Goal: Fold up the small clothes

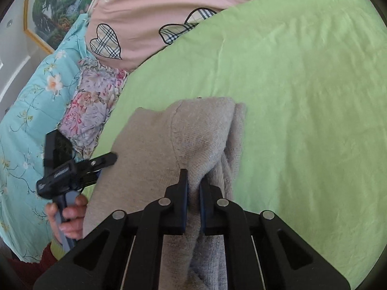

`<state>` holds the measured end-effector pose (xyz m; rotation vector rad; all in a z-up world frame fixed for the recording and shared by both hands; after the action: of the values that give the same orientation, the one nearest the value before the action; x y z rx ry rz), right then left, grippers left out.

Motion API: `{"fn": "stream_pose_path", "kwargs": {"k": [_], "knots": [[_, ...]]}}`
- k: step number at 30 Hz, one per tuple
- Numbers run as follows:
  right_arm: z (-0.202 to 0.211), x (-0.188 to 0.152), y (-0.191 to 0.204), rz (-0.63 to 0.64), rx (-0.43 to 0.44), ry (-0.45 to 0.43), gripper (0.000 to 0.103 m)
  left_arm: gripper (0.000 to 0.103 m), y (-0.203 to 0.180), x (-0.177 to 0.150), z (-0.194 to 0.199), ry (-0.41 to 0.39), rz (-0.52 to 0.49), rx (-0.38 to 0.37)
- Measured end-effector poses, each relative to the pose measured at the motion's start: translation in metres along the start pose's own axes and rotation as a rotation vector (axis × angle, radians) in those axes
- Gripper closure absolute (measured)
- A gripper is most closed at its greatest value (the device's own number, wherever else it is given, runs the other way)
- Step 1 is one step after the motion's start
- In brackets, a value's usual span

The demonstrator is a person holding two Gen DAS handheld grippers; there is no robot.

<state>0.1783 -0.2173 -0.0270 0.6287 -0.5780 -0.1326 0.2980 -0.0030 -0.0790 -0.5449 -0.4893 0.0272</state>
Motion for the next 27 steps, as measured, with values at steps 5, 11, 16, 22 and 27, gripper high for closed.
{"fn": "stream_pose_path", "kwargs": {"k": [5, 11, 16, 22, 27], "knots": [[0.009, 0.016, 0.012, 0.073, -0.034, -0.039, 0.094, 0.096, 0.000, 0.038, -0.014, -0.066, -0.041, 0.054], [-0.012, 0.011, -0.011, 0.048, -0.102, 0.005, 0.095, 0.096, 0.012, 0.042, -0.017, -0.064, -0.072, 0.186], [0.005, 0.006, -0.007, 0.005, -0.070, -0.023, 0.091, 0.085, -0.006, -0.004, 0.043, -0.107, -0.141, 0.167], [0.049, -0.030, 0.006, 0.026, -0.051, -0.061, 0.083, 0.068, -0.031, -0.103, 0.113, -0.131, -0.275, 0.104], [0.074, -0.075, 0.001, 0.011, -0.063, -0.067, 0.062, 0.059, -0.039, -0.173, 0.133, -0.101, -0.335, 0.070]]}}
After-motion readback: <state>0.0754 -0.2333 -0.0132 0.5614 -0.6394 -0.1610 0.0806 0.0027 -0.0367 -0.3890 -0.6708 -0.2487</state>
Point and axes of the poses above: each gripper's, at about its wrist camera, not at the fingertips, and z roughly against the way its jaws point, y to its left, x to its top, the point moved 8 cm from there along -z, roughly the way its jaws point, and after that the axes turned 4 degrees about -z, right-handed, at the moved point
